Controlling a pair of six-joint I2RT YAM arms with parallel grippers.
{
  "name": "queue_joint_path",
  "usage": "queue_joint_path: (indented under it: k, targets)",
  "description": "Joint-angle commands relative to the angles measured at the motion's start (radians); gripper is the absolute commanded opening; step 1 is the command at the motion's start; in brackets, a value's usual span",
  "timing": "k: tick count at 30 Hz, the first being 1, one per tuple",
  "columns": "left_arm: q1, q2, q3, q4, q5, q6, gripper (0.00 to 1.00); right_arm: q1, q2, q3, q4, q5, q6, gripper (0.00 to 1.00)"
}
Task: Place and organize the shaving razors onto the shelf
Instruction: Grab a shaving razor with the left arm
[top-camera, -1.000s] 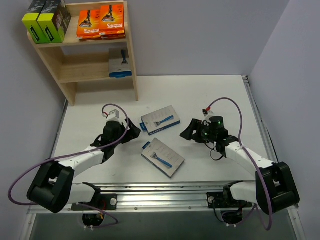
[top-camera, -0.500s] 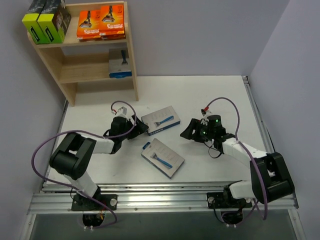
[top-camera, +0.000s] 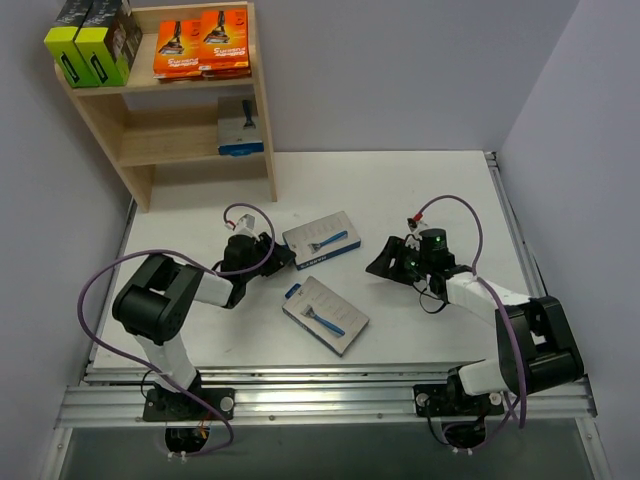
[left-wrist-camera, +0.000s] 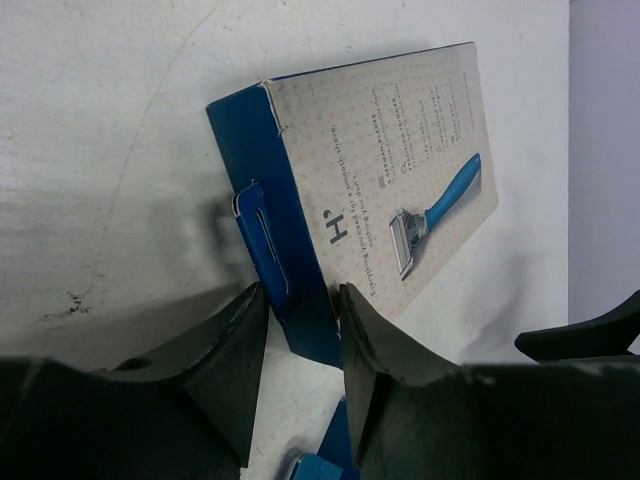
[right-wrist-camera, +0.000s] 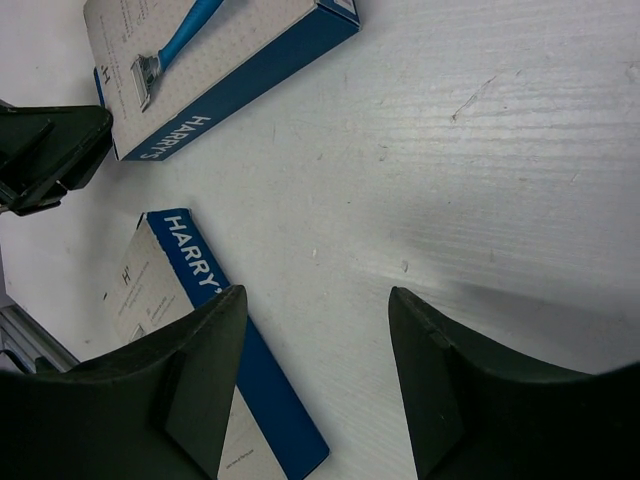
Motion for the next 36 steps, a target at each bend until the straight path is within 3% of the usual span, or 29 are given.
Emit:
queue_joint_path:
  k: [1, 7, 16, 23, 31, 36]
  targets:
    - [0.017, 0.036, 0.002, 0.061, 0.002, -0.002, 0.41, -0.011, 0.004, 0.035, 0.019, -0.028, -0.024, 0.54]
    - [0.026, 0.039, 0.037, 0.057, 0.01, 0.004, 0.33, -0.02, 0.002, 0.036, 0.015, -0.029, -0.025, 0.53]
    - [0.038, -0.057, 0.059, -0.029, 0.016, 0.034, 0.03, -0.03, -0.021, 0.048, -0.002, -0.035, -0.021, 0.52]
    - [0.037, -0.217, 0.079, -0.222, -0.008, 0.094, 0.02, -0.03, -0.056, 0.031, 0.03, -0.055, 0.021, 0.58]
    - [0.037, -0.387, 0.111, -0.403, -0.036, 0.176, 0.02, -0.025, -0.091, -0.024, 0.119, -0.104, 0.096, 0.59]
    - [0.037, -0.49, 0.143, -0.546, -0.06, 0.188, 0.02, 0.009, -0.081, -0.085, 0.315, -0.14, 0.246, 0.76]
